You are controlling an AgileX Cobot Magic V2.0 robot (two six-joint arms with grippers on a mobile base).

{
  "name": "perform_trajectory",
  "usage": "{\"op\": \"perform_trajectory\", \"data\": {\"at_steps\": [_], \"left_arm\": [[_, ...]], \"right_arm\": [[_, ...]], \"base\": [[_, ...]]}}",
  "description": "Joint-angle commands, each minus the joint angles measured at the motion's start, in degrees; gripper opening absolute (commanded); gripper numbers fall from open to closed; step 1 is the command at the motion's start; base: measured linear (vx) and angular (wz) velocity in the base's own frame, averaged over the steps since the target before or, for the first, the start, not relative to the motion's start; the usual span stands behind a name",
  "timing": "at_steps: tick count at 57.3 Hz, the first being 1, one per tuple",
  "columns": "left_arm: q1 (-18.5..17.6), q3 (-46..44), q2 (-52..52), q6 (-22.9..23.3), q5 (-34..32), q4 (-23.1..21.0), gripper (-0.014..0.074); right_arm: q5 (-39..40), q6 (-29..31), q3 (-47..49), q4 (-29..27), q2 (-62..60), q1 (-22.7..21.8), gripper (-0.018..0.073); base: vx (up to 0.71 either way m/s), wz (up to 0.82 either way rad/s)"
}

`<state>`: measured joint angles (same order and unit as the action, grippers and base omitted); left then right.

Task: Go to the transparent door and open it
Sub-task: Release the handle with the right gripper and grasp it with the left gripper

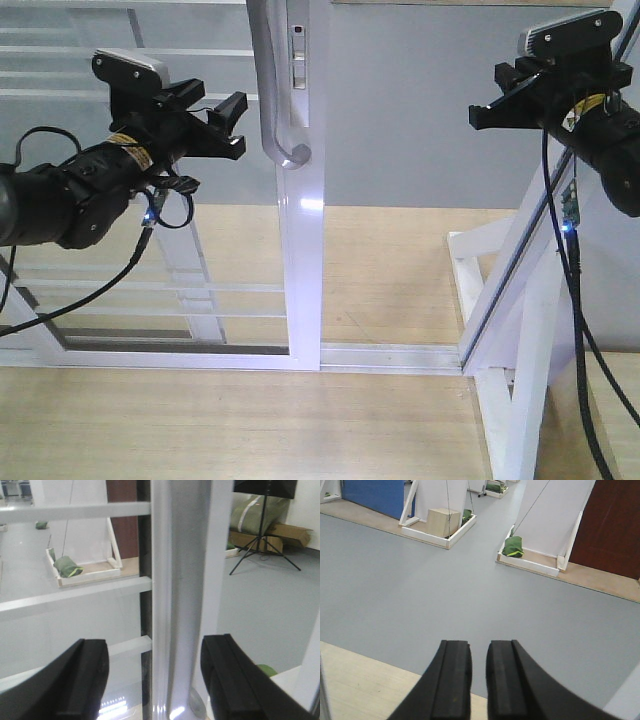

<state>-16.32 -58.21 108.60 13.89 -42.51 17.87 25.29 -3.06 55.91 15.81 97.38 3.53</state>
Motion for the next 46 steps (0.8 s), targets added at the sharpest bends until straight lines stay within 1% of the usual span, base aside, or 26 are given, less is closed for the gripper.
{"op": "perform_trajectory", "data": {"at_steps": [1,10,26,38,46], "left_arm": [[-0.4,-4.7,-0.5,0.6,-3.7,-1.6,0.0513],[-1.0,-9.0,2.5,0.6,-1.8,-1.6,0.0512],[-3.1,-12.5,4.6,0.6,-1.0,-1.7,0.0512],[-3.6,-17.4,7.0,0.6,1.2,-1.7,0.0512],[-3.7,-21.7,8.6,0.6,5.9,-1.7,0.0505]], "right_arm": [[4.5,0.8,1.4,0.2,-2.9,-0.4,0.0207],[4.5,0.8,1.4,0.2,-2.9,-0.4,0.0207],[5.0,0.8,1.4,0.2,-2.9,-0.4,0.0207],[5.1,0.8,1.4,0.1,-2.9,-0.4,0.0207],[5.0,0.8,1.4,0.1,-2.9,-0.4,0.0207]], "base": [[0.0,0.0],[0.0,0.0],[0.0,0.0],[0.0,0.0],[0.0,0.0]]}}
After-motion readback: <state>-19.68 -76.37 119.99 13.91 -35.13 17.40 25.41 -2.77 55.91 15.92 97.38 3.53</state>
